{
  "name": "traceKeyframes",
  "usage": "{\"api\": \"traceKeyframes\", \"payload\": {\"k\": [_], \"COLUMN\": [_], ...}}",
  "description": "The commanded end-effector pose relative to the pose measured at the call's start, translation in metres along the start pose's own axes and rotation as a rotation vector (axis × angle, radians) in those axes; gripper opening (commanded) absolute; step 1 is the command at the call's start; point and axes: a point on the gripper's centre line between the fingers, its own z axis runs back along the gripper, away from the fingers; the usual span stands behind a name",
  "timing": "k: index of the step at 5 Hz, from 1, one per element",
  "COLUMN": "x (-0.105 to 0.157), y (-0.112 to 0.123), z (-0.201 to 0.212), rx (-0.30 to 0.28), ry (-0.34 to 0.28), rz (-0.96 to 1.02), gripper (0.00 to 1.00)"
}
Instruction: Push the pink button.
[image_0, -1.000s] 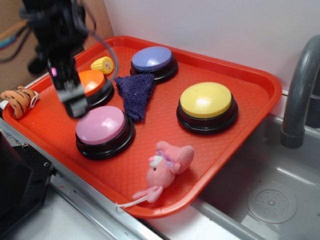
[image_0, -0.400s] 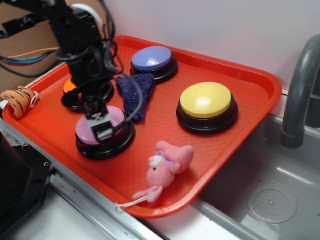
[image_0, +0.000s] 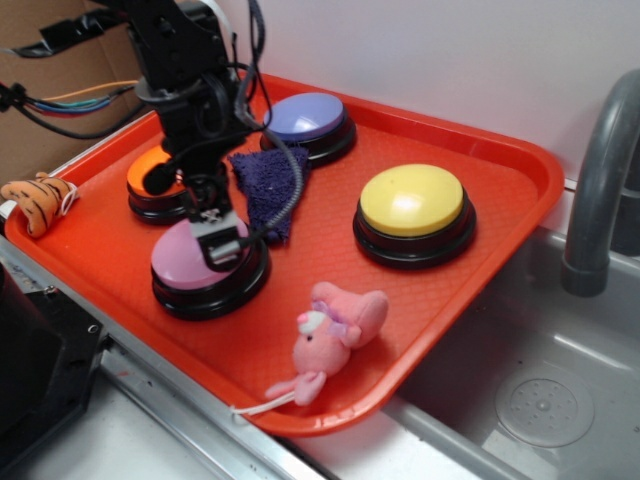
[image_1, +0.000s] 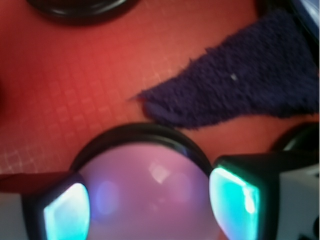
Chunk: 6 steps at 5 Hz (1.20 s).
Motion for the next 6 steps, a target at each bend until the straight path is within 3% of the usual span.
{"api": "traceKeyframes", "payload": {"k": [1, 3, 4, 6], "x": [-0.015, -0.023, -0.019, -0.020], "y": [0.006, 0.017, 0.015, 0.010], "z": [0.079, 0.099, 0.105, 0.119], "rx": [0.057, 0.000, -0.017, -0.012], "ry": [-0.096, -0.063, -0.011, 0.025], "rz": [0.127, 0.213, 0.260, 0.397], "gripper": [1.00, 1.00, 1.00, 1.00]}}
